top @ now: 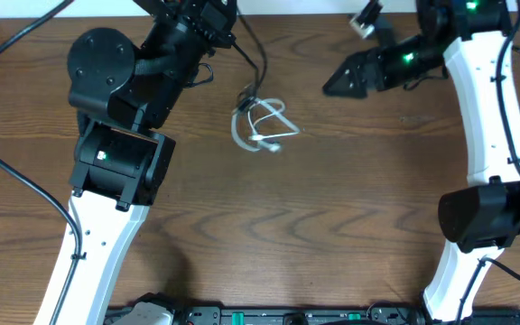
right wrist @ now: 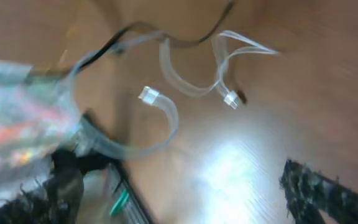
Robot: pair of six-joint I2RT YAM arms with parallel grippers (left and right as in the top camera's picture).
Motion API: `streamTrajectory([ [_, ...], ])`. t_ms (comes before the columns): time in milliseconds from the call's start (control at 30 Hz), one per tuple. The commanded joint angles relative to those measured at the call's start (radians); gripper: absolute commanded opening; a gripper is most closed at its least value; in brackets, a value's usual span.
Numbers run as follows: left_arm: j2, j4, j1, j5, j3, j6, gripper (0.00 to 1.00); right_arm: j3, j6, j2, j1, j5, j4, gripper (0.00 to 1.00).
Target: Untangle cables
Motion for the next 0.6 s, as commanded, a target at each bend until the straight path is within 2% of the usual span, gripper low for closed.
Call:
streamTrajectory([
  [0,-0.018,0.006,0.015,-0.022,0.005,-0.009,0.08,-0.005,-0.294,-0.007,0.035,-0.159,-0.053,0.98],
  [200,-0.018,0.006,0.014,-0.022,0.005,-0.009,0.07,-0.072,-0.340,-0.006,0.124,-0.146,0.027,0.96],
  [333,-0.019,0.006,0.014,-0.022,0.005,-0.009,0.07,-0.180,-0.225,-0.006,0.197,-0.071,0.195,0.91],
  [400,-0.020,0.002,0.014,-0.022,0.005,-0.009,0.07,-0.224,-0.182,-0.006,0.226,-0.064,0.256,0.85],
  [500,-0.021,-0.005,0.014,-0.022,0.005,-0.009,0.07,-0.247,-0.169,-0.006,0.252,-0.061,0.300,0.64],
  [533,-0.021,-0.004,0.015,-0.023,0.005,-0.009,0.07,-0.247,-0.132,-0.006,0.256,-0.037,0.326,0.38],
  [567,-0.021,-0.003,0.015,-0.023,0.005,-0.009,0.08,-0.247,-0.072,-0.006,0.257,0.011,0.355,0.21],
])
